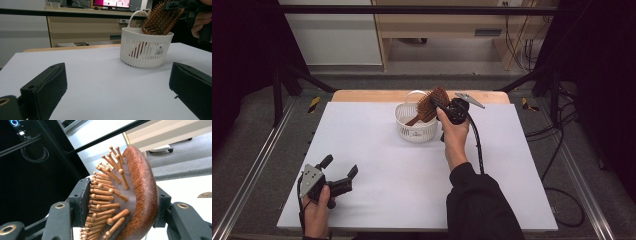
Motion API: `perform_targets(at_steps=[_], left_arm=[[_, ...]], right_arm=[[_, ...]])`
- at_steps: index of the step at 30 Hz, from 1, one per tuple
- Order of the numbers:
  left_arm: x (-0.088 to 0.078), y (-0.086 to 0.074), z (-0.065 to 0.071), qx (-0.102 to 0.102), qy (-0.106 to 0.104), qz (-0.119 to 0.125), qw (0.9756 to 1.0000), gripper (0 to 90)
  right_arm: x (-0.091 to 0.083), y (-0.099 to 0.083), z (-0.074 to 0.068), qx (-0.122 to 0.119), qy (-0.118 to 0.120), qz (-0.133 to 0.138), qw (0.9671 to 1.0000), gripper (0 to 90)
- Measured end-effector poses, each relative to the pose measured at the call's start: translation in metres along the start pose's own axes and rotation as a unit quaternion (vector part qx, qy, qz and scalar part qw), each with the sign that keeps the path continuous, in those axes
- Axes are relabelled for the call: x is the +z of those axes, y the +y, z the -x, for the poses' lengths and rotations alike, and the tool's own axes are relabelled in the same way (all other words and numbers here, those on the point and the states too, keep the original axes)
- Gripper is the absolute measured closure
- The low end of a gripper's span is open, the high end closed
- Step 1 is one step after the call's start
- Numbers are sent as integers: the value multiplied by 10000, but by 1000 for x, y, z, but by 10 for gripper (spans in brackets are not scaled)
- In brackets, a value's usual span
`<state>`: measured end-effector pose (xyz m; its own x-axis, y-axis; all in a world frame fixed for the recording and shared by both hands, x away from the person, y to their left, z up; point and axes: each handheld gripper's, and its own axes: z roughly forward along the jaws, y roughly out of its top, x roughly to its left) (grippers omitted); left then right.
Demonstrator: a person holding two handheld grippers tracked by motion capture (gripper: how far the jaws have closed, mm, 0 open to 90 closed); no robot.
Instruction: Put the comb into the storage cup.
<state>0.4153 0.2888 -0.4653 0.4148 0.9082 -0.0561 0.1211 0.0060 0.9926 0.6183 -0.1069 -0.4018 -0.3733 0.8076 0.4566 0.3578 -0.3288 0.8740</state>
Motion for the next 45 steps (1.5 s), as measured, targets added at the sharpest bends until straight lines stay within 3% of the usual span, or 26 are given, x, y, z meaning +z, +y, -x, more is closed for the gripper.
perform_targets(at_steps=[16,25,31,38,45], left_arm=[[1,0,1,15,-19,-12,10000,15],[1,0,1,8,-26,-23,10000,15],[2,0,1,6,-24,-23,10000,15],[2,-1,1,6,-19,-32,10000,15],[2,-1,1,2,-41,-21,10000,15]], right_arm=[[0,-2,4,70,-34,-30,10000,434],[-3,-2,13,155,-130,-117,9997,403],[-4,-1,14,56,-152,-117,9998,388],[-4,0,15,125,-129,-163,9997,376],[-7,2,18,129,-187,-294,9993,289]])
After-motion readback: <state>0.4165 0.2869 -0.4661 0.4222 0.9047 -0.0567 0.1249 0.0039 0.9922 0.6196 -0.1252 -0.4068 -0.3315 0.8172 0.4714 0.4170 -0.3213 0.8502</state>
